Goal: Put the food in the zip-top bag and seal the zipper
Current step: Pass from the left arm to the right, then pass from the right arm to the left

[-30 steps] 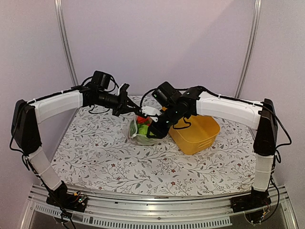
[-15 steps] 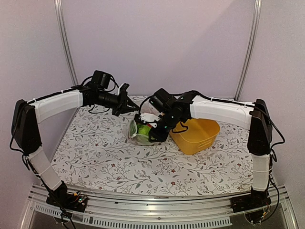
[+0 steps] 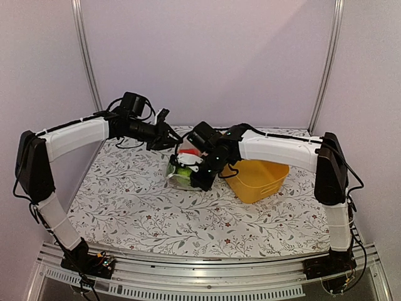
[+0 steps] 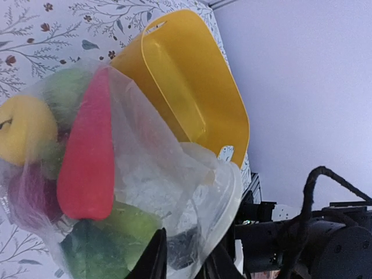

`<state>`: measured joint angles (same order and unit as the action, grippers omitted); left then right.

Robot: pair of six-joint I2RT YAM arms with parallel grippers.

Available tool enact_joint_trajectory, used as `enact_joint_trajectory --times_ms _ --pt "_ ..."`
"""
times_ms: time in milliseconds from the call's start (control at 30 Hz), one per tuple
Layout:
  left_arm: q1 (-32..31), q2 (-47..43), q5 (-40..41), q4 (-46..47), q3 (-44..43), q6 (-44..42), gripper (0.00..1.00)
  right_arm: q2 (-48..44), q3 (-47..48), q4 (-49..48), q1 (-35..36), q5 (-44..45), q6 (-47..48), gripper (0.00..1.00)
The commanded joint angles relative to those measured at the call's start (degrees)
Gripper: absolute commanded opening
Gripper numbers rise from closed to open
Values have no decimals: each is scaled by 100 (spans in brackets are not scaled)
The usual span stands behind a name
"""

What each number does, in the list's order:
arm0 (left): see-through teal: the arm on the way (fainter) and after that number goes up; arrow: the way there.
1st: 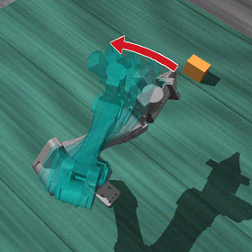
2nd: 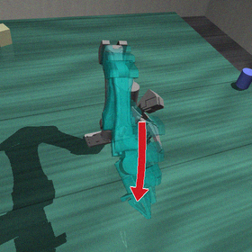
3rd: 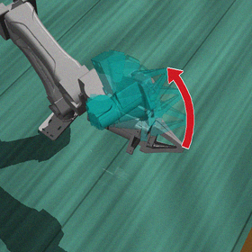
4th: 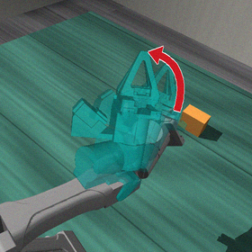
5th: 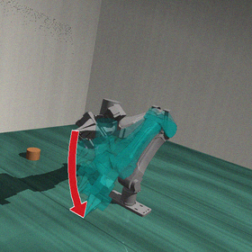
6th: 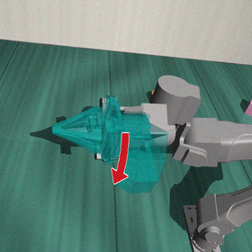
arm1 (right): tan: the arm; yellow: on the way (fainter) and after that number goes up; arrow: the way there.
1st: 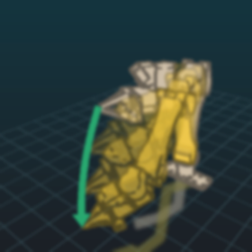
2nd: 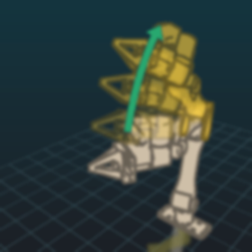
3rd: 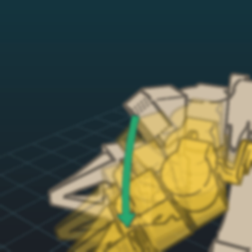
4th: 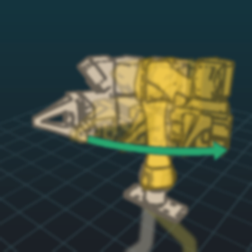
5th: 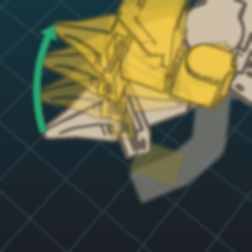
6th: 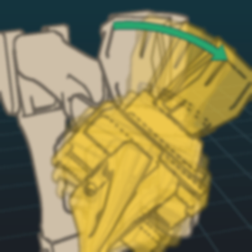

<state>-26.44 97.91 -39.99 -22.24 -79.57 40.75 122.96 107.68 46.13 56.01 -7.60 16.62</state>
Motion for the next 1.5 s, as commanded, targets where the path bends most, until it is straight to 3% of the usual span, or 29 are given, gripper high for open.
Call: enact_joint_trajectory --times_ms 0,67,200,300,433,567,700,933,1067,1267,1467 --pt "53 -629 1004 -525 -418 -1050 29 -628 328 62 138 -136 -197 0" --pt "9 -1400 1602 -180 -100 -1538 35 -938 230 21 163 -223 -281 0" --pt "-18 -3348 2250 1231 1667 -2002 62 -1189 142 127 172 -333 -350 0" --pt "-40 -4311 1929 1657 2744 -2348 65 -1165 436 307 279 -458 -321 0" --pt "-173 -4423 1131 1082 2882 -2777 64 -1214 432 262 315 -468 -327 0" --pt "-384 -4043 1297 820 2808 -2868 64 -1058 361 193 314 -630 -363 0" --pt "-393 -3715 1295 848 2920 -2666 58 -837 527 192 314 -843 -525 0" --pt "-617 -4128 794 1919 3701 -2399 56 -752 649 319 314 -849 -701 1" --pt "-662 -4013 763 1882 3771 -2559 54 -772 658 299 314 -885 -754 1" --pt "-672 -3665 856 2050 3885 -2899 41 -782 724 274 314 -970 -770 2" --pt "-683 -3343 1003 2464 3895 -3027 20 -782 722 311 314 -951 -731 2"
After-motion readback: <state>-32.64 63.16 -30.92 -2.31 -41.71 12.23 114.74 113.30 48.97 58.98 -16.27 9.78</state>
